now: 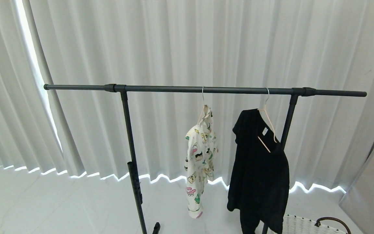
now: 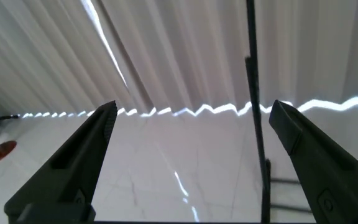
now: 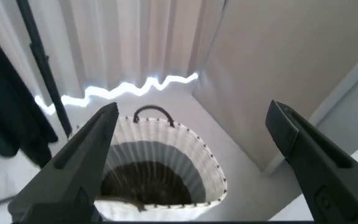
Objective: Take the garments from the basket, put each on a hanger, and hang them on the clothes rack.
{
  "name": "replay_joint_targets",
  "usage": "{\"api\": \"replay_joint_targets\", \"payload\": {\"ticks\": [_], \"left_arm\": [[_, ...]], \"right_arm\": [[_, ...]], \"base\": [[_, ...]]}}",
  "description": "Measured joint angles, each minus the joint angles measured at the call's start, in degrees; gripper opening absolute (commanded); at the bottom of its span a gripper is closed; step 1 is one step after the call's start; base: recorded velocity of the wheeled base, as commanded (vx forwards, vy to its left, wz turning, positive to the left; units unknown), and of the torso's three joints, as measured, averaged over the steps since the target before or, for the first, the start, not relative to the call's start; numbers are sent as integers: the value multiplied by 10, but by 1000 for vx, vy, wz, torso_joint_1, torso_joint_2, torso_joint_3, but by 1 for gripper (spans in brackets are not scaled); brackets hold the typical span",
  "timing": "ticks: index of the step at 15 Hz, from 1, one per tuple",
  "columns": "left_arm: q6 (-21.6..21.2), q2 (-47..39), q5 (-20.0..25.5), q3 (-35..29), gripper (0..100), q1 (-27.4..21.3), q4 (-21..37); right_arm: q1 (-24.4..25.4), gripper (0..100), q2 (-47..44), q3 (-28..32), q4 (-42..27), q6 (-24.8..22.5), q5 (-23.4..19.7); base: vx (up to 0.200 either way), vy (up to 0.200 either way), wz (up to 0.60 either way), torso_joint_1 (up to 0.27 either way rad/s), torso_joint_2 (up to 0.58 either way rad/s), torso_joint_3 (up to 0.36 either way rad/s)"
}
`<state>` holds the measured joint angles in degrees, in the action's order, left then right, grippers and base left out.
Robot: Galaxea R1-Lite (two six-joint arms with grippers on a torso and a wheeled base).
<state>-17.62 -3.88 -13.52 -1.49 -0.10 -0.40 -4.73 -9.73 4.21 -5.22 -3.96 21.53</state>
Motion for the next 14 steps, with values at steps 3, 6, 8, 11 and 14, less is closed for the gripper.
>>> {"api": "replay_joint_targets", "payload": {"ticks": [3, 6, 8, 11, 14], "left_arm": [[22, 28, 2, 0, 100, 1, 1], [59, 35, 54, -1, 100, 0, 4], [67, 36, 83, 0, 100, -1, 4], [71, 37, 150, 1, 100, -1, 4], [156, 37, 152, 8, 100, -1, 9]], "right_arm": [[0, 100, 33, -6, 0, 18, 0], [1, 100, 43, -9, 3, 20, -15], [1, 100, 45, -16, 30, 19, -48], [1, 100, 46, -36, 79, 20, -166], [11, 100, 48, -40, 66, 13, -269]], "base": [[0, 0, 0, 0, 0, 0], [0, 0, 0, 0, 0, 0], [0, 0, 0, 0, 0, 0], [0, 0, 0, 0, 0, 0], [0, 0, 0, 0, 0, 0]]}}
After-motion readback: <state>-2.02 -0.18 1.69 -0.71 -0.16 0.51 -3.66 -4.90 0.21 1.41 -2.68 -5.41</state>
